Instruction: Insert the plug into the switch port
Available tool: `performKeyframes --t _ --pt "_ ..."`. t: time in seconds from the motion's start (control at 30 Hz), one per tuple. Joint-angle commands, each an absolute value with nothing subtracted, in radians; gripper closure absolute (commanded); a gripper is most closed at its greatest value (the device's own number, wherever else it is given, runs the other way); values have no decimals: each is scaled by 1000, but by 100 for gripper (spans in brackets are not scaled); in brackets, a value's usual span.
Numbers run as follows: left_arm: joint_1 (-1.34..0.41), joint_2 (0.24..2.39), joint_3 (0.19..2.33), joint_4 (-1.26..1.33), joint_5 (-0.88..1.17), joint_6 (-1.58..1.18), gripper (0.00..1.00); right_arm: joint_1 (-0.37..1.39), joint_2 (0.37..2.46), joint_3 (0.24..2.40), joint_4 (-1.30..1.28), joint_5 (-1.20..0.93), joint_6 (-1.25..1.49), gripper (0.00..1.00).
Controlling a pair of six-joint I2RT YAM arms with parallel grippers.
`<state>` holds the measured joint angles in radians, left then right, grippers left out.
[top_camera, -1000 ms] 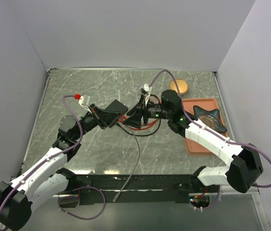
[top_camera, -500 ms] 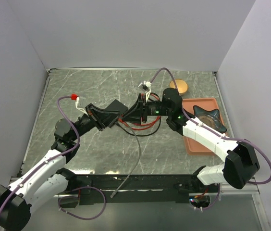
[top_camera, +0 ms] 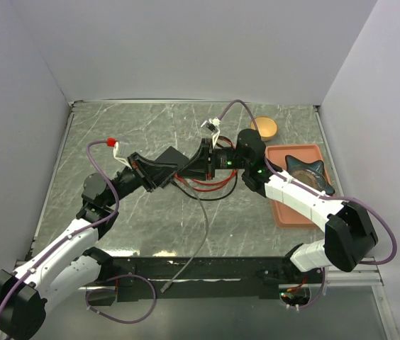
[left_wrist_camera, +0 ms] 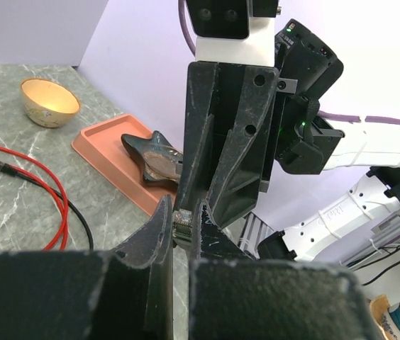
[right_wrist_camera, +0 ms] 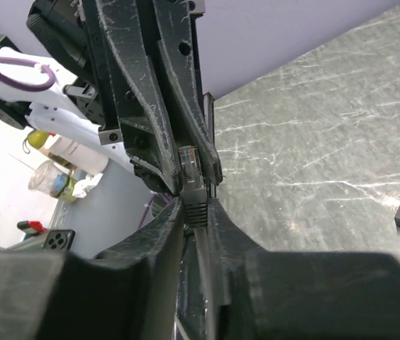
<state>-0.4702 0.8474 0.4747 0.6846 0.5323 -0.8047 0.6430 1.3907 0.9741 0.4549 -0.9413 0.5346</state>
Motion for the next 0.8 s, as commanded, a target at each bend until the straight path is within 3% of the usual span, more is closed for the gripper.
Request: performKeyframes --t 0.0,0.13,0.4,0.53,0.6,0.63,0.73,0.77 --pt "-474 851 511 732 558 -798 99 638 1391 992 515 -954 543 84" --pt "-474 853 511 733 551 -796 99 640 1396 992 528 -968 551 100" --pt "-474 844 514 709 537 -785 99 638 1391 992 537 -976 561 100" --pt "-474 848 515 706 538 -785 99 638 1405 994 555 -991 587 65" --pt "-474 847 517 701 538 -784 99 638 1402 986 572 -996 592 62" --pt "-474 844 518 696 538 -782 99 638 1401 985 571 -997 589 64" --pt "-474 835 520 689 537 -781 99 638 1396 980 569 -999 589 82" --pt "-476 833 519 690 535 -782 99 637 1396 980 571 -1000 588 82"
